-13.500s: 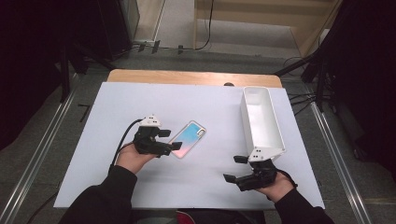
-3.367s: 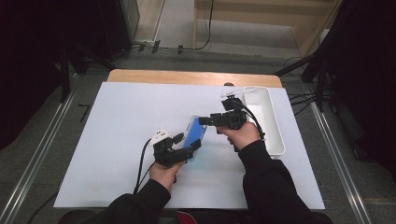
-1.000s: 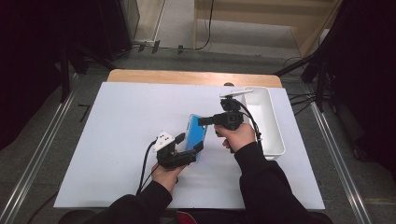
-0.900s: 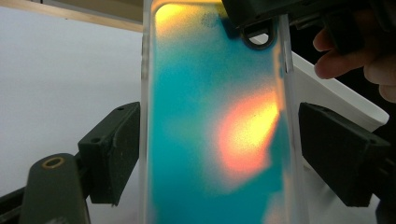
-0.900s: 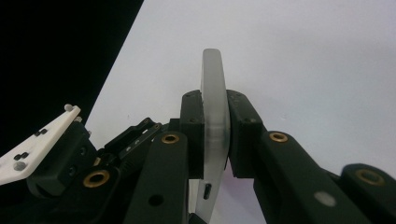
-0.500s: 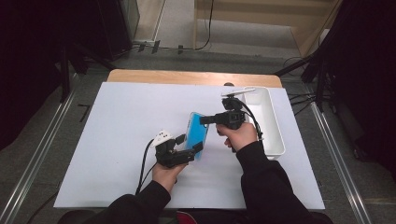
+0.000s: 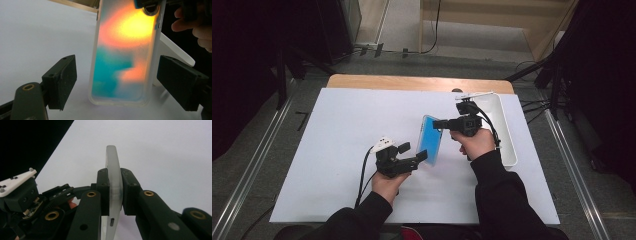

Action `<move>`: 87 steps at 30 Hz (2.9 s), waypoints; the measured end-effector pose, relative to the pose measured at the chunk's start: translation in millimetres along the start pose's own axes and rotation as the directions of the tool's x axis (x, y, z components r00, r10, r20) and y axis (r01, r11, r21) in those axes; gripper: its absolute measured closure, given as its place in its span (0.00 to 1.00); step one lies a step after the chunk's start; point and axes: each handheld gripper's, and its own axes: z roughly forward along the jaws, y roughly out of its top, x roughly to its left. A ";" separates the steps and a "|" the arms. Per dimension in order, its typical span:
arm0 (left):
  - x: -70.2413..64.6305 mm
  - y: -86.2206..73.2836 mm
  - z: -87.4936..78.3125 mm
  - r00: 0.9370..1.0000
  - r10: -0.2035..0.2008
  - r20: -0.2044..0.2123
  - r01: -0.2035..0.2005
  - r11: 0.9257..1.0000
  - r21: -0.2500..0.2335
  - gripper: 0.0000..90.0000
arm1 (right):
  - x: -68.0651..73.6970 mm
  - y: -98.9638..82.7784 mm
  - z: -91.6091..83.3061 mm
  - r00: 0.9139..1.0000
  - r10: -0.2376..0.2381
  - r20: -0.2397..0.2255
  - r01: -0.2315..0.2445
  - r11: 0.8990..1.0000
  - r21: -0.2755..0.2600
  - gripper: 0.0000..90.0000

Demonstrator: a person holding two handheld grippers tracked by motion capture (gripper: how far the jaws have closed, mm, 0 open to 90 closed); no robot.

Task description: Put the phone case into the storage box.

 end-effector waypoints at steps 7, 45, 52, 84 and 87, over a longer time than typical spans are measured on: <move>-1.4 12.5 -2.6 1.000 0.003 0.002 -0.003 0.999 0.040 0.18 | -0.4 -0.9 -4.1 1.000 -0.022 0.009 0.022 1.000 -0.005 0.86; 9.3 60.4 -24.9 0.978 0.177 0.106 -0.202 0.926 0.320 0.19 | 4.1 -6.4 -16.1 0.961 -0.273 -0.036 0.273 0.962 -0.010 0.86; 7.3 63.9 -25.8 0.970 0.198 0.145 -0.235 0.915 0.328 0.19 | 8.7 -7.0 -22.5 0.917 -0.393 -0.069 0.394 0.919 -0.007 0.86; 0.8 79.6 -39.4 0.912 0.230 0.338 -0.341 0.885 0.317 0.25 | 16.5 -14.6 -20.5 0.770 -0.541 -0.338 0.587 0.808 0.045 0.86; -0.8 79.0 -39.4 0.904 0.235 0.356 -0.354 0.878 0.321 0.25 | 17.1 -15.3 -19.2 0.762 -0.541 -0.356 0.595 0.802 0.055 0.86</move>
